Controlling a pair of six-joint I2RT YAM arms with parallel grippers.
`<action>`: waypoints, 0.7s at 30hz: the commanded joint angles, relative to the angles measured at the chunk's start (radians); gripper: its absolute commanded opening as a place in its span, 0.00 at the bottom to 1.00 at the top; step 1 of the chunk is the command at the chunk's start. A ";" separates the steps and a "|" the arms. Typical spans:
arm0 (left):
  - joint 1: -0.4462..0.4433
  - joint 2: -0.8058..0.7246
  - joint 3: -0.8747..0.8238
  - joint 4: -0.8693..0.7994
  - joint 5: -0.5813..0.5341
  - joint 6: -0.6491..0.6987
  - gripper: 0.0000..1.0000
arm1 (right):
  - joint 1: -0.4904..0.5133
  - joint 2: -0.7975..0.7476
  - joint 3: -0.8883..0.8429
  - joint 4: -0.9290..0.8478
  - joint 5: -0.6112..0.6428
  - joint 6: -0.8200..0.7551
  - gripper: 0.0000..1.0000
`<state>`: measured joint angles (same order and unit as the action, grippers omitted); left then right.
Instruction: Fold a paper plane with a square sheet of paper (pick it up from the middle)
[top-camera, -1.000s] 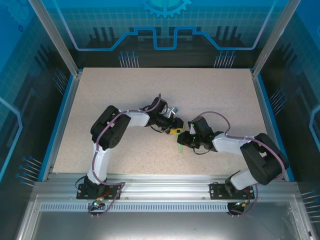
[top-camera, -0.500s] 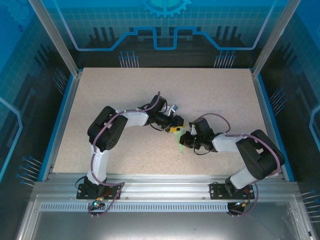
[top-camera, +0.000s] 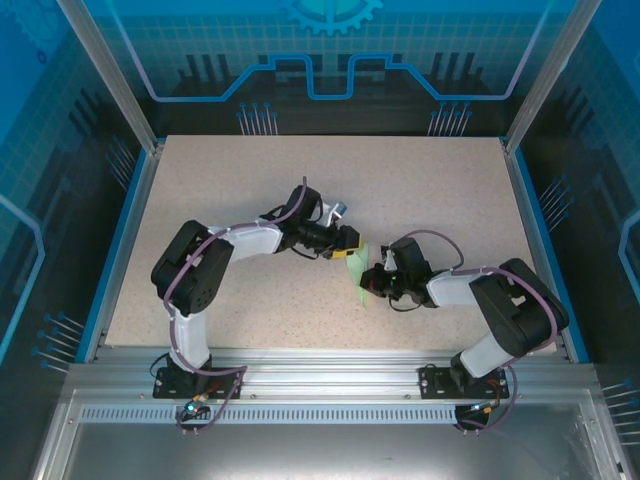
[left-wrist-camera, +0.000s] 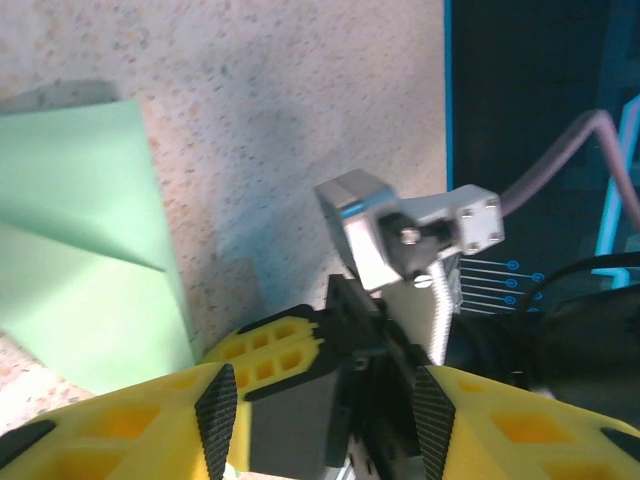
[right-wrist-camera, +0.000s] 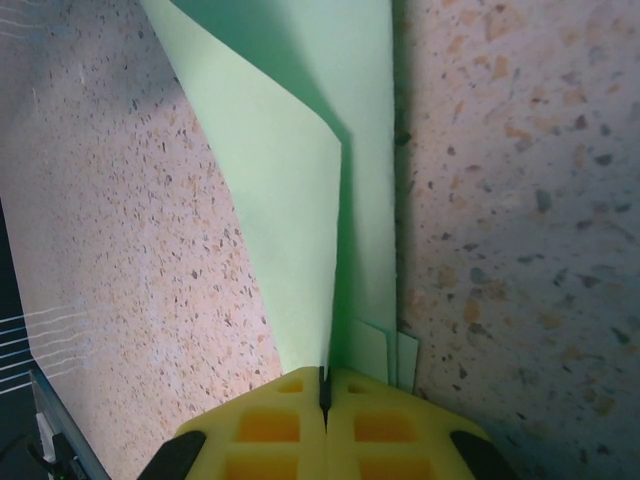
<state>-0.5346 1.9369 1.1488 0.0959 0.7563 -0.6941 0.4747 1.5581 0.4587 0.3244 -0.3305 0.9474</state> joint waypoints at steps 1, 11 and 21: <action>0.001 0.043 -0.007 0.044 0.007 -0.005 0.53 | -0.016 0.029 -0.019 -0.005 -0.003 0.011 0.01; 0.004 0.153 0.067 0.041 -0.014 0.007 0.52 | -0.015 0.037 -0.012 -0.027 -0.013 -0.001 0.02; 0.046 0.210 0.127 -0.018 -0.063 0.075 0.52 | -0.016 0.037 -0.003 -0.097 -0.029 -0.039 0.01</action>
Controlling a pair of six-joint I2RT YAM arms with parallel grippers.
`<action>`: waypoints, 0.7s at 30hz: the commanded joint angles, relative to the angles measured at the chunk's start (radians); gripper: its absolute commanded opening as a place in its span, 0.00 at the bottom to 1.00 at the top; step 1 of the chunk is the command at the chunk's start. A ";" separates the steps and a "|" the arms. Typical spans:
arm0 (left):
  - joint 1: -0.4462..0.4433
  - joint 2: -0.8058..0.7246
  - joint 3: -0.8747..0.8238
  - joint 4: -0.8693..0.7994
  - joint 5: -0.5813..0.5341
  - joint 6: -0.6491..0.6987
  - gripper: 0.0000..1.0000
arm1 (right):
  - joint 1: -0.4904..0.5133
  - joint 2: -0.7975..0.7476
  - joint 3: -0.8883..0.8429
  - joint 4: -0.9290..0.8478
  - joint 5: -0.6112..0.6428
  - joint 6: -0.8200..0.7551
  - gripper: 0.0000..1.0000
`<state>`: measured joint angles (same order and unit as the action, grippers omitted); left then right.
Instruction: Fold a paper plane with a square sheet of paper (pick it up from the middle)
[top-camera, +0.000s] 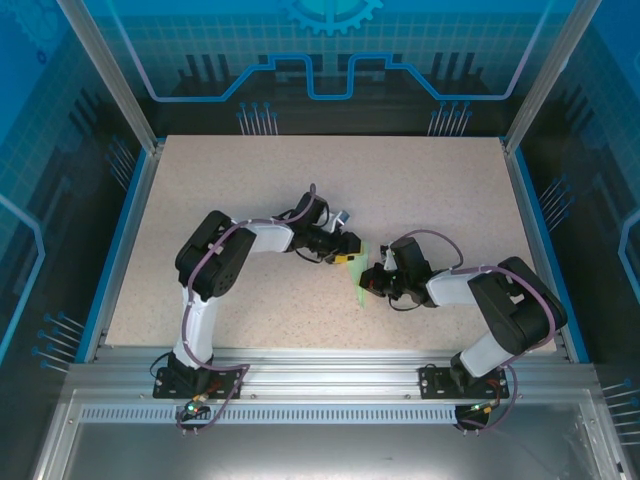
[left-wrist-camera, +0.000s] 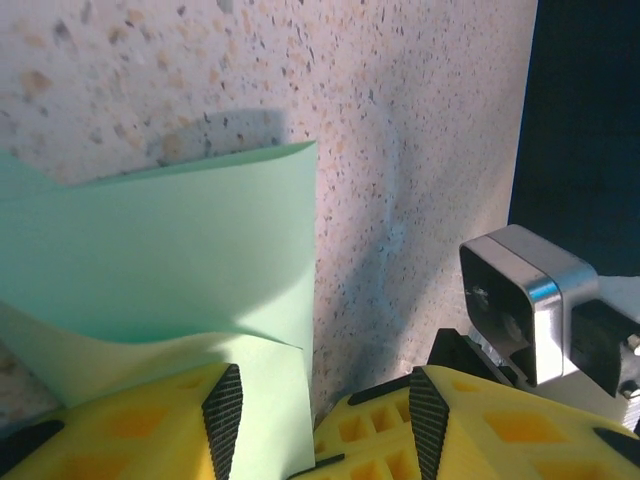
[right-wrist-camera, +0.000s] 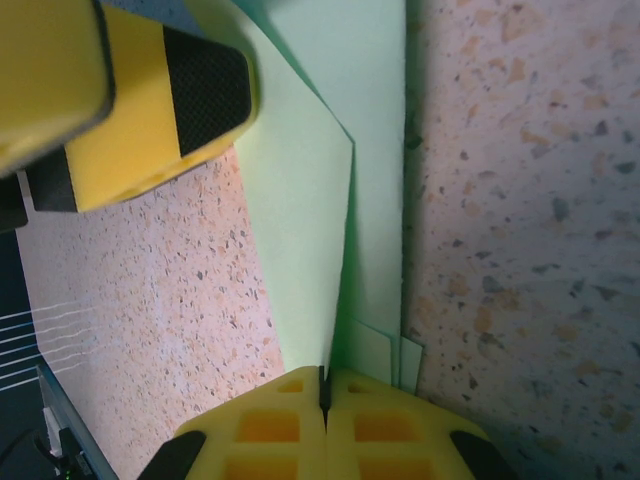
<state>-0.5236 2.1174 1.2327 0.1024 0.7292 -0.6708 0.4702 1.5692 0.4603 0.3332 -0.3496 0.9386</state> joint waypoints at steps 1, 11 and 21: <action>0.041 0.034 0.049 -0.029 -0.035 0.057 0.52 | -0.011 0.026 -0.005 -0.111 -0.013 -0.036 0.01; 0.091 0.091 0.155 -0.117 -0.046 0.117 0.53 | -0.012 0.030 0.001 -0.142 -0.035 -0.063 0.01; 0.139 0.054 0.253 -0.201 -0.033 0.123 0.54 | -0.013 0.031 0.021 -0.152 -0.040 -0.064 0.03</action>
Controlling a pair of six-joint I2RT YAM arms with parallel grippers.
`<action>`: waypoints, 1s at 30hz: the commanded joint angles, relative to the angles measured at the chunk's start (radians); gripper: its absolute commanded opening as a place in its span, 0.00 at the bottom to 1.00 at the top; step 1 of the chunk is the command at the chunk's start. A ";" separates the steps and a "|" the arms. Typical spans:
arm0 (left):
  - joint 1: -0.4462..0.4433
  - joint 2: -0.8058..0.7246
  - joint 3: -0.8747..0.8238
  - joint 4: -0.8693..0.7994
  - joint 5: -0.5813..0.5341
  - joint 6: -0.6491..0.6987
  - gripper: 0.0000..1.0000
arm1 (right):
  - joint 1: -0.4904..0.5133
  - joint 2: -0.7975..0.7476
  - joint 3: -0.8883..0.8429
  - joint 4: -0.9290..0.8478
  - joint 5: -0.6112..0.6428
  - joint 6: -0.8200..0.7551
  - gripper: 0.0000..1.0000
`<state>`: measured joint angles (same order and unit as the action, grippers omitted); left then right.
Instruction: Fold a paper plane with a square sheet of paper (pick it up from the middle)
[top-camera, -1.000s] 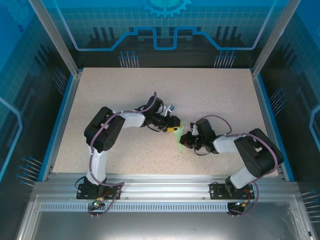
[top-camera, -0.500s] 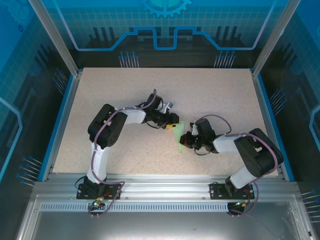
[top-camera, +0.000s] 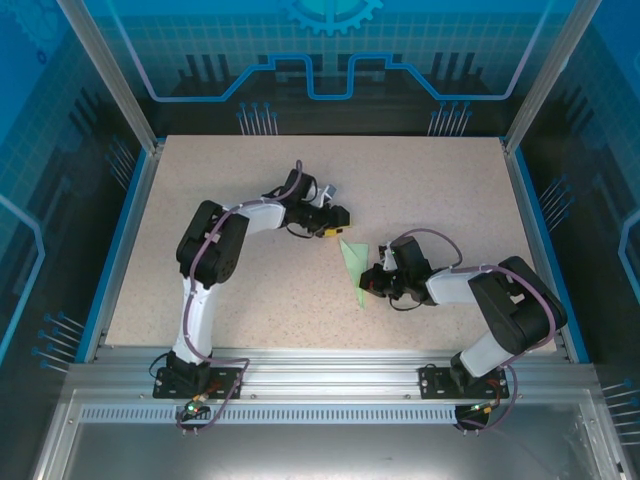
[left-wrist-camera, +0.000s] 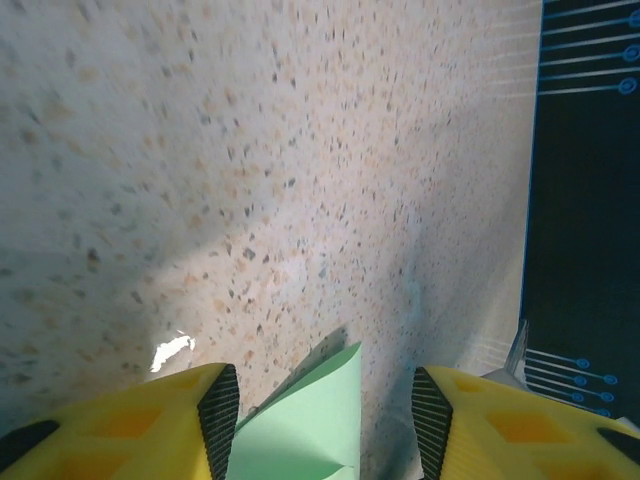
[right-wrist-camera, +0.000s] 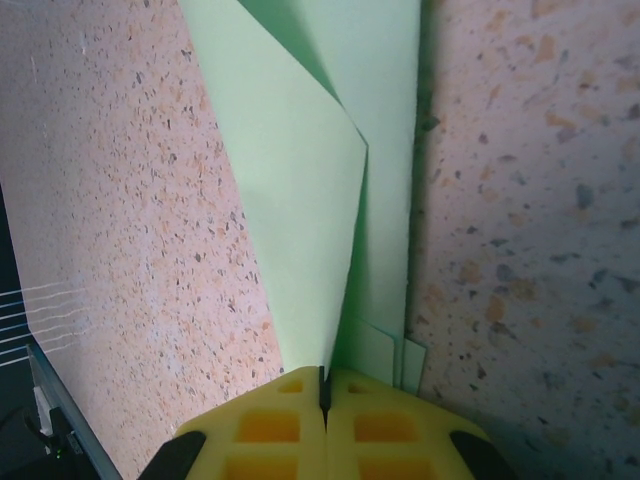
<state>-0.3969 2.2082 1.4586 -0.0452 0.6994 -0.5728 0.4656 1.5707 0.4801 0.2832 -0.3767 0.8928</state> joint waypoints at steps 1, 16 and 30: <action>0.011 -0.058 0.022 -0.059 0.000 0.020 0.54 | -0.008 0.029 0.006 -0.103 -0.014 -0.021 0.03; -0.161 -0.237 -0.230 -0.012 0.011 -0.053 0.50 | -0.007 0.003 0.055 -0.122 -0.018 -0.032 0.10; -0.164 -0.066 -0.152 -0.043 -0.048 -0.022 0.43 | -0.007 -0.060 0.054 -0.159 -0.011 -0.040 0.13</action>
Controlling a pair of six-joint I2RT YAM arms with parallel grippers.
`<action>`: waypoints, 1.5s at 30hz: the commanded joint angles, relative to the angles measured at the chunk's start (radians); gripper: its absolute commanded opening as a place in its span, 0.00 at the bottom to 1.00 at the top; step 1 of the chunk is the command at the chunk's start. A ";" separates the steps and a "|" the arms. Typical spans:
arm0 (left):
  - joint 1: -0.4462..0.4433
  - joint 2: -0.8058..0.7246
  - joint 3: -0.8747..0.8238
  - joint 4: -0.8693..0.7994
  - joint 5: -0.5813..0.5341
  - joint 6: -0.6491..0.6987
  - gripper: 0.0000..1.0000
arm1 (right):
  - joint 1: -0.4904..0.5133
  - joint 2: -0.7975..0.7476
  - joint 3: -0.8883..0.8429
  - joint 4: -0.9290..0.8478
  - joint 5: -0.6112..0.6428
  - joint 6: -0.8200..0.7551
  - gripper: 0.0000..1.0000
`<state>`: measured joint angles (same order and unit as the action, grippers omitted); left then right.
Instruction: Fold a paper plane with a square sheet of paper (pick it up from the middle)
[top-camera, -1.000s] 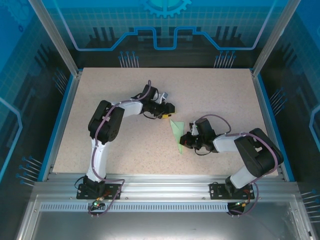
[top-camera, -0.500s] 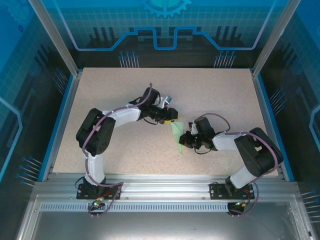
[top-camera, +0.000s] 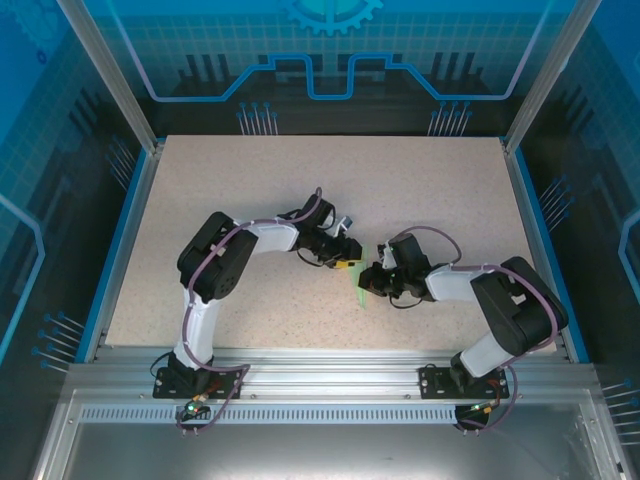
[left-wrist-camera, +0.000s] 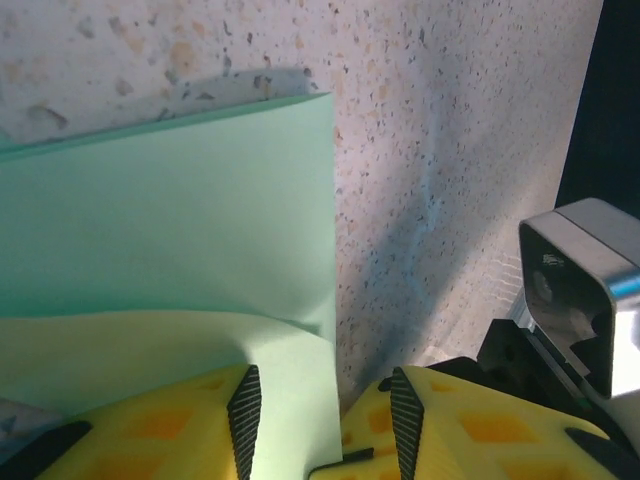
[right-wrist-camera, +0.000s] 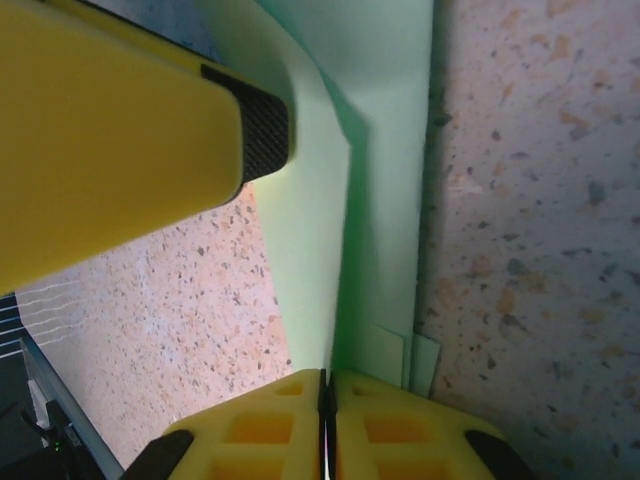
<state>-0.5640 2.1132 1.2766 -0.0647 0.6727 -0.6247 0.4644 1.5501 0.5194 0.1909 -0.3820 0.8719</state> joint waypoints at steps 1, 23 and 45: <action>0.004 0.037 0.030 -0.024 -0.021 0.029 0.43 | -0.006 -0.061 0.017 -0.080 -0.002 -0.022 0.15; 0.003 0.041 0.043 -0.045 0.001 0.034 0.43 | 0.092 0.065 0.129 -0.077 0.023 -0.029 0.09; 0.005 0.061 0.049 -0.064 -0.021 0.039 0.42 | 0.091 -0.095 -0.165 -0.039 -0.057 0.024 0.13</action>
<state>-0.5640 2.1315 1.3067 -0.0929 0.6769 -0.6025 0.5465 1.4761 0.4114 0.2249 -0.4015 0.8719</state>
